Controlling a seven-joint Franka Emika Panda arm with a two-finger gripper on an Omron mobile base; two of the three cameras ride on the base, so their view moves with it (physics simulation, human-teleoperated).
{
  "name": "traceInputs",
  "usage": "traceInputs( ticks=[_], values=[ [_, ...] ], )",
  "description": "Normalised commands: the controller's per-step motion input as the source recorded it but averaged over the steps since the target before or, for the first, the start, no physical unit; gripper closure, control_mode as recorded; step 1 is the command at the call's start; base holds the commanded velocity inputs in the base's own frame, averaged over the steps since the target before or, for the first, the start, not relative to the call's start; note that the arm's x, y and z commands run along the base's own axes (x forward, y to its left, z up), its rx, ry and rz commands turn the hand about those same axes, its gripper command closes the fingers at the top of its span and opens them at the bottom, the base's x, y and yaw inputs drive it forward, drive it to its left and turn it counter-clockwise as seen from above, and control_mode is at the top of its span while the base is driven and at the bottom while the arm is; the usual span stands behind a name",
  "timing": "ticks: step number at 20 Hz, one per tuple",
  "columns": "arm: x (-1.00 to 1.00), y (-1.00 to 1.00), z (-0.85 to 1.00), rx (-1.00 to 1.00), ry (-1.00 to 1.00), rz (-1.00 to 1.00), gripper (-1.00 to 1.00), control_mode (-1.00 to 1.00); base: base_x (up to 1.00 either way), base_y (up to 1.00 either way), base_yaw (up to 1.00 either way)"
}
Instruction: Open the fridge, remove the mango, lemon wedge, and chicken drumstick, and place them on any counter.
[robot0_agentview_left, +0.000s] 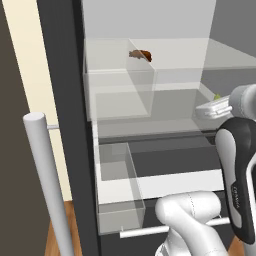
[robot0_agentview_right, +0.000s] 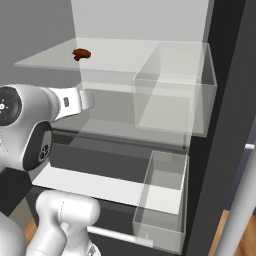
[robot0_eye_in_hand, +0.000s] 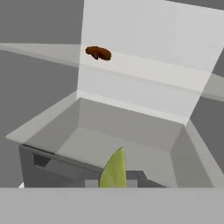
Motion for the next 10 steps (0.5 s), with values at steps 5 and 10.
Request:
traceInputs(
  ticks=[5,10],
  values=[
    [0.00,0.00,0.00,0.00,0.02,0.00,1.00,1.00,-0.03,0.00,0.00],
    [0.00,0.00,0.00,0.00,0.00,0.00,1.00,1.00,-0.46,-0.02,-0.03]
  ],
)
